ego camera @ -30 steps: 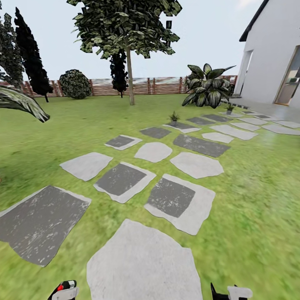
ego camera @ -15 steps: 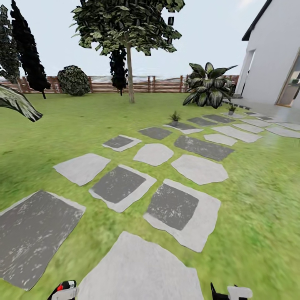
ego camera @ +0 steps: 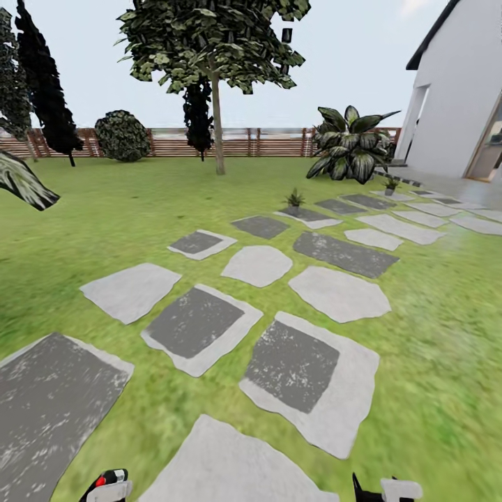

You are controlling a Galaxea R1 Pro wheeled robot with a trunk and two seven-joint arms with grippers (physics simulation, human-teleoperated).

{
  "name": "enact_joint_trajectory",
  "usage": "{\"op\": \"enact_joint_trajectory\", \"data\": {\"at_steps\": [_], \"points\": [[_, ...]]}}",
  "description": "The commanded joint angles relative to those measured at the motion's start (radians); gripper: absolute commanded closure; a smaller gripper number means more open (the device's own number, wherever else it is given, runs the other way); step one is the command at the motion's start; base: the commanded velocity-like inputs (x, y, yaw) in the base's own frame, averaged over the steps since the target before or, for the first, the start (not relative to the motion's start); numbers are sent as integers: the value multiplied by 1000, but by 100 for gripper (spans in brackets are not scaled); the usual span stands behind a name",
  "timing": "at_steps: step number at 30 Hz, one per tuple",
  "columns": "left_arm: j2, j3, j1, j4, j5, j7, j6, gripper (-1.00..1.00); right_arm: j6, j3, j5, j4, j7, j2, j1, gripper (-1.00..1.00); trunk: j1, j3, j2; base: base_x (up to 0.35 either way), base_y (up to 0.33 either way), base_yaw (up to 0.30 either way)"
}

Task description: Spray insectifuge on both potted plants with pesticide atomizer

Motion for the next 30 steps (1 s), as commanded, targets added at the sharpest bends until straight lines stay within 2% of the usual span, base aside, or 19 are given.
{"op": "enact_joint_trajectory", "data": {"at_steps": [1, 16, 21, 30], "points": [[0, -3, -1, 1, 7, -1, -3, 100, -3, -8, 10, 1, 0, 0, -1, -100, 0, -1, 0, 335, 0, 0], [3, 1, -1, -1, 12, 12, -5, 100, -4, -9, 10, 1, 0, 2, -1, -100, 0, -1, 0, 336, 0, 0], [0, -1, 0, -1, 4, 11, -4, 100, -4, -8, 10, 1, 0, 2, -1, -100, 0, -1, 0, 335, 0, -175], [0, -1, -1, -1, 10, 10, -3, 100, -5, -8, 10, 1, 3, 1, -1, -100, 0, -1, 0, 336, 0, -16]]}}
